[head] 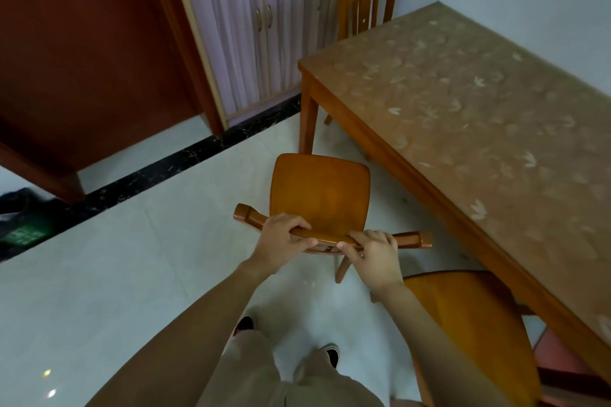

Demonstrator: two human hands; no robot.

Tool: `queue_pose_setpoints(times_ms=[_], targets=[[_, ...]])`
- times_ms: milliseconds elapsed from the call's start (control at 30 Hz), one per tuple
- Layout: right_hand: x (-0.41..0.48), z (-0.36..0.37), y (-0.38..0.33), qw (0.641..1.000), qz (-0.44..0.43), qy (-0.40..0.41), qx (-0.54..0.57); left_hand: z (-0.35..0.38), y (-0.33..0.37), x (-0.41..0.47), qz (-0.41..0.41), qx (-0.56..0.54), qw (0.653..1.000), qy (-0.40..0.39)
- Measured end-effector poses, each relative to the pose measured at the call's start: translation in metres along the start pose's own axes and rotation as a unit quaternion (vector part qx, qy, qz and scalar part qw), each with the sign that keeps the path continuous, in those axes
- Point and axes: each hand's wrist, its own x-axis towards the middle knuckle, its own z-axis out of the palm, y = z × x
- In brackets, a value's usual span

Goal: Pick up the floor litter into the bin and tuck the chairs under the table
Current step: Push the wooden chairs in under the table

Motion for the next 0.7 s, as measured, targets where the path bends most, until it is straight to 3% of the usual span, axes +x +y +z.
queue_pose_setpoints(times_ms=[333,700], targets=[[-0.017,0.023,-0.050,0.995,0.083,0.051,0.018,-0.033,-0.039,0.014,0.116,-0.021,0.992,-0.046],[-0.003,0.064,-0.148,0.976,0.174,0.120,0.050,-0.105,-0.093,0.049,0.169,-0.020,0.979,-0.110]])
